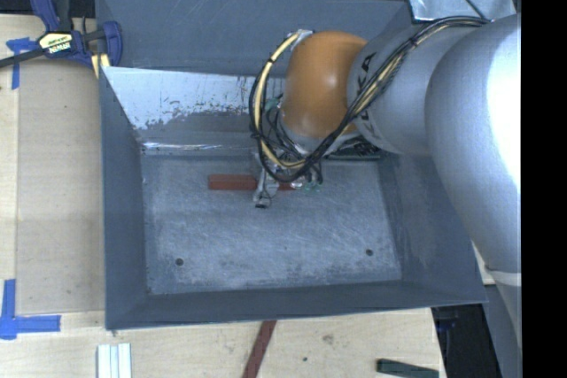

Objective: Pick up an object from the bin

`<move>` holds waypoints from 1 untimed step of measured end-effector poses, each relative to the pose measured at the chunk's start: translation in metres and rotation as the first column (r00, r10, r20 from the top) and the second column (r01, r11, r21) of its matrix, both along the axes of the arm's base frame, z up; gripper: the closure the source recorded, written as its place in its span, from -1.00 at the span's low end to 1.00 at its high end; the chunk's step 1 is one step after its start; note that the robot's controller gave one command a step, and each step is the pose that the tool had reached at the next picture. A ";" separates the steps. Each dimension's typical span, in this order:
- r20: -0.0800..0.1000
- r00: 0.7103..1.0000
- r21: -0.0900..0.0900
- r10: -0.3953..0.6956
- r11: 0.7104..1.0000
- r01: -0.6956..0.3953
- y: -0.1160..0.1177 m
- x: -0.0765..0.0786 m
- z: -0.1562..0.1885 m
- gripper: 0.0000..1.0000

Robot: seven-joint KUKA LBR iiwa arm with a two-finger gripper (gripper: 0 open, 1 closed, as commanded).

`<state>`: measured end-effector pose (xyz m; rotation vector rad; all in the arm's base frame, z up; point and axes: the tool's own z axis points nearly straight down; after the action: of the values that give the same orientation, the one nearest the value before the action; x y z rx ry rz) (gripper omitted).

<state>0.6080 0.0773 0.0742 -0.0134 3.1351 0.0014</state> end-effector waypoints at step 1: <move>-0.002 1.000 -0.001 0.000 1.000 0.000 0.000 0.000 0.006 1.00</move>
Offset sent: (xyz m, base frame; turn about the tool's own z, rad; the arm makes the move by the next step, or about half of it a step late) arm 0.0002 0.0001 0.0814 0.0000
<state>0.6077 0.0771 0.0802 -0.0133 3.1375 0.0006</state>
